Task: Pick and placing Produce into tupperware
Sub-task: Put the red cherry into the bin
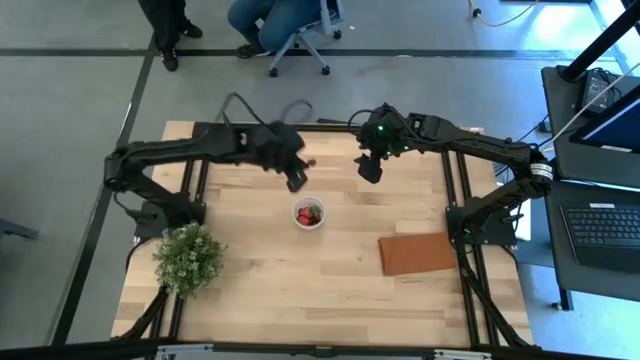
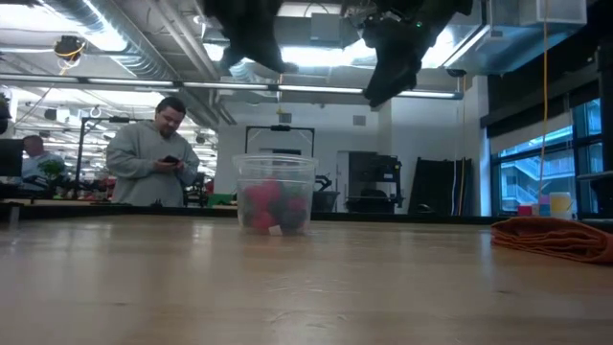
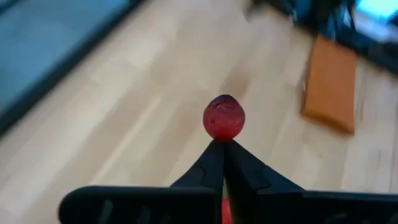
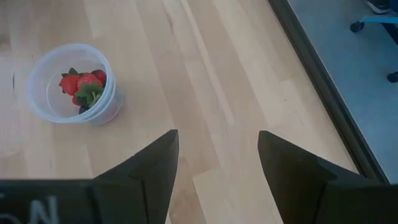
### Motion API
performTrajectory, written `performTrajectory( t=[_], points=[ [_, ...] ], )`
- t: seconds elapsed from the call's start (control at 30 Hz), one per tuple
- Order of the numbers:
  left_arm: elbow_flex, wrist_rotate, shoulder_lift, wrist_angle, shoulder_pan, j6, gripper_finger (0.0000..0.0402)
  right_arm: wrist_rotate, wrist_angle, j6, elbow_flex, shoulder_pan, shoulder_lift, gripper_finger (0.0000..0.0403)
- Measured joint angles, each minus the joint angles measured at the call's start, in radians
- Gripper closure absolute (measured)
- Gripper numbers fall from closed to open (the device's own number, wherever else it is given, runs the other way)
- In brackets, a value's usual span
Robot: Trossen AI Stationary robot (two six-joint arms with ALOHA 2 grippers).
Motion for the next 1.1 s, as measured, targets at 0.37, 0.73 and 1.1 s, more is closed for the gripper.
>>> performTrajectory(
  t=[0.37, 0.73, 1.1],
  points=[
    [0.0, 0.015, 0.233, -0.013, -0.167, -0.107, 0.0401, 0.0, -0.035, 0.003, 0.0, 0.012, 0.0, 0.018],
    [-0.001, 0.033, 0.311, -0.105, -0.205, -0.216, 0.0401, 0.0, -0.035, 0.0, 0.0, 0.039, 0.0, 0.018],
    [0.0, 0.053, 0.374, -0.102, -0.195, -0.213, 0.0402, 0.0, -0.034, 0.001, 0.0, 0.041, 0.0, 0.018]
  ],
)
